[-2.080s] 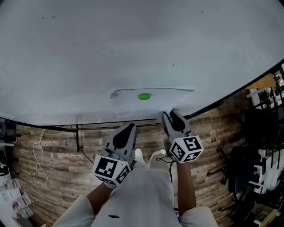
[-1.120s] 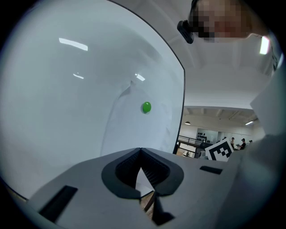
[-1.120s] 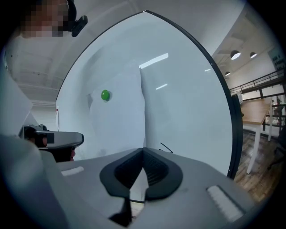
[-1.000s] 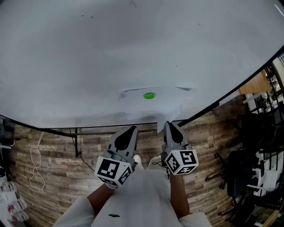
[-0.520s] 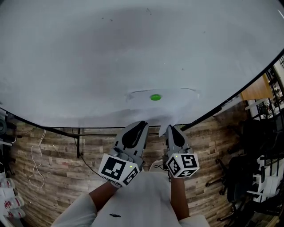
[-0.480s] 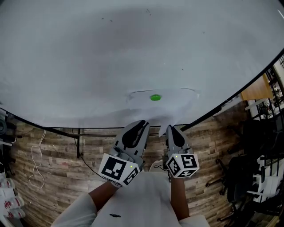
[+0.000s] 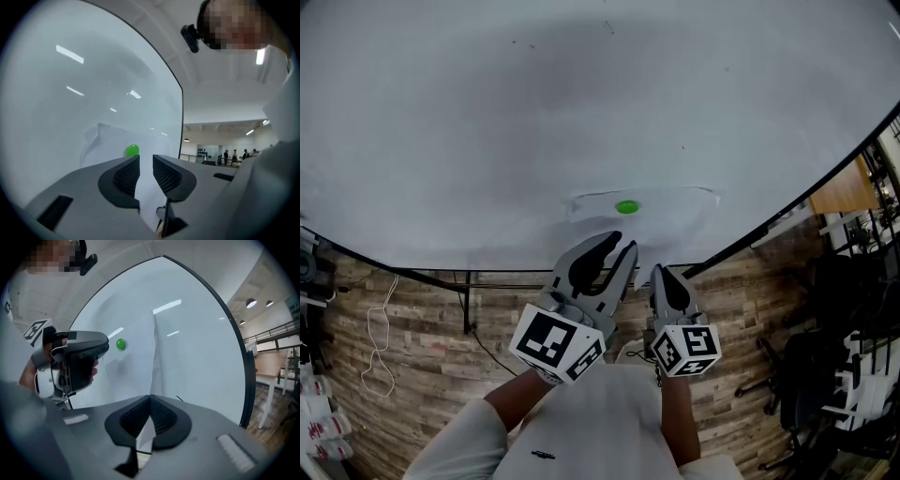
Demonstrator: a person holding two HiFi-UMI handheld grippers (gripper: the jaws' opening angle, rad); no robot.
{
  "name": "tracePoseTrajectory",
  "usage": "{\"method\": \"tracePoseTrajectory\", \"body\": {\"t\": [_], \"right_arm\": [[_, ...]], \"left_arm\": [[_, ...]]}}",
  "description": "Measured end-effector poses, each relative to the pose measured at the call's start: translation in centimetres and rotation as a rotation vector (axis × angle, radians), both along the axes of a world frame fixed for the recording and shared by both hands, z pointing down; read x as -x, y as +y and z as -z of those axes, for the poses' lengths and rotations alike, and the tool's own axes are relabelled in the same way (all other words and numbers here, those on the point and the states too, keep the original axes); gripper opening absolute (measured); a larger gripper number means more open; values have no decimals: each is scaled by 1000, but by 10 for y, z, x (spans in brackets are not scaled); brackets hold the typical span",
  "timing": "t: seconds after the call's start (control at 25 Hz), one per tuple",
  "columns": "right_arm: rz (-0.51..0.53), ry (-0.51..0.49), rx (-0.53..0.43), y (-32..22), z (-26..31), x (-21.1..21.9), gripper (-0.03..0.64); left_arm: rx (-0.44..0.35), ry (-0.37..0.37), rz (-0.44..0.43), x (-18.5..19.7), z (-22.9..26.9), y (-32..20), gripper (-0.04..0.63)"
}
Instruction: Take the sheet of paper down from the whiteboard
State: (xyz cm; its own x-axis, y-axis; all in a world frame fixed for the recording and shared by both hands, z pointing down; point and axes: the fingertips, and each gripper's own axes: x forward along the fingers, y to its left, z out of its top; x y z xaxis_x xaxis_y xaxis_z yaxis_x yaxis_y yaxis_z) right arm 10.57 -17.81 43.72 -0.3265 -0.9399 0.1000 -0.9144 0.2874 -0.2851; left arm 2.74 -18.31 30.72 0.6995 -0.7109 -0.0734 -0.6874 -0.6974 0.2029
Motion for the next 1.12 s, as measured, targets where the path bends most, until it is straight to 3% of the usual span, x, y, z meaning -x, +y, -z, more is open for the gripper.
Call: {"method": "tracePoseTrajectory", "body": {"t": [0.16, 0.48, 0.88, 1.12], "right_arm": [[0, -1, -2, -2, 2, -2, 11], [3, -6, -3, -5, 1, -3, 10], [5, -12, -2, -4, -1, 2, 10], [1, -26, 5, -6, -4, 7, 10]], "left_arm": [[69, 98, -48, -5, 6, -9, 77], [386, 439, -176, -4, -4, -27, 125], [627, 738, -256, 1, 4, -35, 132], [769, 878, -250, 2, 3, -38, 155]]}}
